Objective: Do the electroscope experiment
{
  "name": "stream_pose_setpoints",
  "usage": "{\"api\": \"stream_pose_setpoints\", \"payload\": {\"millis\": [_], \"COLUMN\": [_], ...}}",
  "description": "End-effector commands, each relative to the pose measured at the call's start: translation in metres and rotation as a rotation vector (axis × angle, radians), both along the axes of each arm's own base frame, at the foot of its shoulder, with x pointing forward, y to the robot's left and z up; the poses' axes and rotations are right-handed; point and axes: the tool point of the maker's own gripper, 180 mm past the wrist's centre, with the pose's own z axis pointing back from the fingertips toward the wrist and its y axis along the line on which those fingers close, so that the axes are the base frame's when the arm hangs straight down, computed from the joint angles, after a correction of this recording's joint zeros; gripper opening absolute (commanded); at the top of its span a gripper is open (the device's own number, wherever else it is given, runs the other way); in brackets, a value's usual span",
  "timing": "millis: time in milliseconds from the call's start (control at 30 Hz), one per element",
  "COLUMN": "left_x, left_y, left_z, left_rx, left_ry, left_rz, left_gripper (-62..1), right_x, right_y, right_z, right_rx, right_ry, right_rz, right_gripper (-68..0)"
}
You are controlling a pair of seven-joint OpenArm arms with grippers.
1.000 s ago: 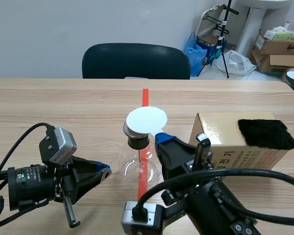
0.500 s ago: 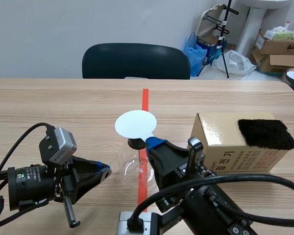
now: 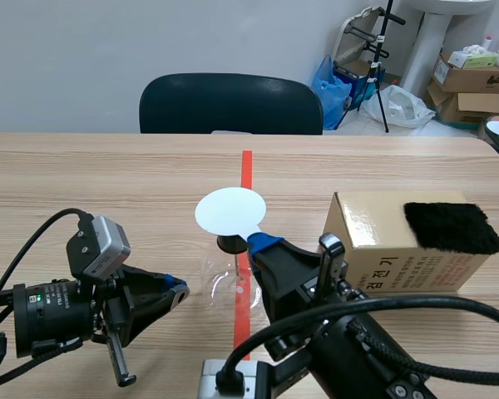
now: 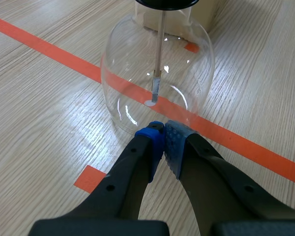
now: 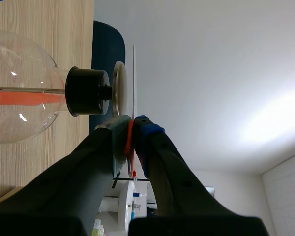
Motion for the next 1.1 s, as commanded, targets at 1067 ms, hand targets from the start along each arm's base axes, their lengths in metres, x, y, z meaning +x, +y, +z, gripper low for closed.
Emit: {"api": "stream_pose_setpoints", "payload": {"millis": [1067], "left_x": [0.002], "left_y": [-0.004], "left_z": [0.008], "left_rx": [-0.029], "left_ry": [-0.016], "left_rz": [0.0], "left_gripper": [-57.1], "right_x": [0.032], "right_y": [-0.054], "right_z": [0.009], "right_rx": [0.016], "right_ry": [-0.038], "right_rz": [-0.333], "right_gripper": [-66.6]}}
